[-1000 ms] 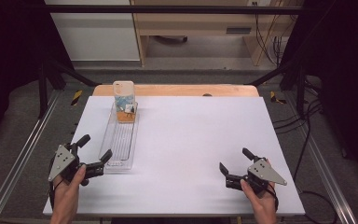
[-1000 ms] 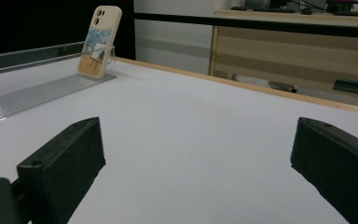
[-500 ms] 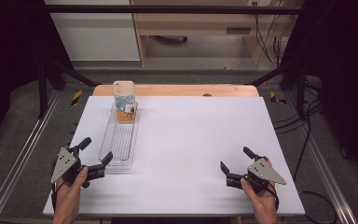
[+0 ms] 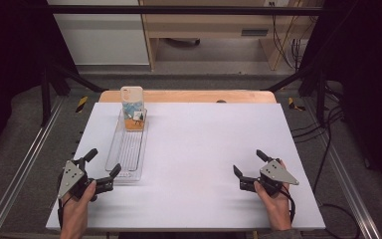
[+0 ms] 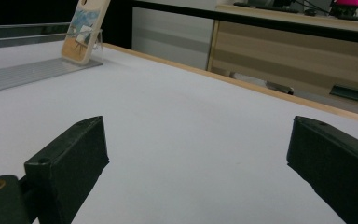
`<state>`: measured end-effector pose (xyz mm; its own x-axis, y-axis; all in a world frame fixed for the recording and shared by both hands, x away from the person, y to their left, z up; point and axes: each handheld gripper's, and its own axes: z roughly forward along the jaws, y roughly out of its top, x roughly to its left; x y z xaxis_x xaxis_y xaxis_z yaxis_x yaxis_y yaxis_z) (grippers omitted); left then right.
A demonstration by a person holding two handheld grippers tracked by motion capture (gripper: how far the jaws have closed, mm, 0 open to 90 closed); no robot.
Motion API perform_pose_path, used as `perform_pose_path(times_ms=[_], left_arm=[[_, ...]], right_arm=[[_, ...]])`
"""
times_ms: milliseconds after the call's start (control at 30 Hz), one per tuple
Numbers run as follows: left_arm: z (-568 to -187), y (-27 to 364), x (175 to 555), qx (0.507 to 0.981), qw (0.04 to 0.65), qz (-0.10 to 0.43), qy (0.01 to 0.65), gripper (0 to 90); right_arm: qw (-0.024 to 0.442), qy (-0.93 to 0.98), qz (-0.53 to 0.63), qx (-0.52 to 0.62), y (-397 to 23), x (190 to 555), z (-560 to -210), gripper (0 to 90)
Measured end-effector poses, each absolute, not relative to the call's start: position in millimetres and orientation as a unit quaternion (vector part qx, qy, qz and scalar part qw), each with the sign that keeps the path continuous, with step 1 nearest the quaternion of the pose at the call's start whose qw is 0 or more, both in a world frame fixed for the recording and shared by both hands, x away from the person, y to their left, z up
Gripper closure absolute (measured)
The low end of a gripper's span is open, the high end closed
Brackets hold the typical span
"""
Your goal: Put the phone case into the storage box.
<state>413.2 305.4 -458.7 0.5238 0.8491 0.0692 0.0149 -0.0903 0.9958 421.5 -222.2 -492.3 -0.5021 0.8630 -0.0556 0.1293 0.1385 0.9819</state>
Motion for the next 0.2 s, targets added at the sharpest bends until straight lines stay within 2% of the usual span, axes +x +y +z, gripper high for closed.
perform_pose_path(times_ms=[200], left_arm=[[-459.0, 308.7, 410.7, 0.637, 0.587, 0.362, 0.344, 2.2]], right_arm=[[0.327, 0.674, 0.544, 0.378, -219.3, 419.5, -493.3, 5.1]])
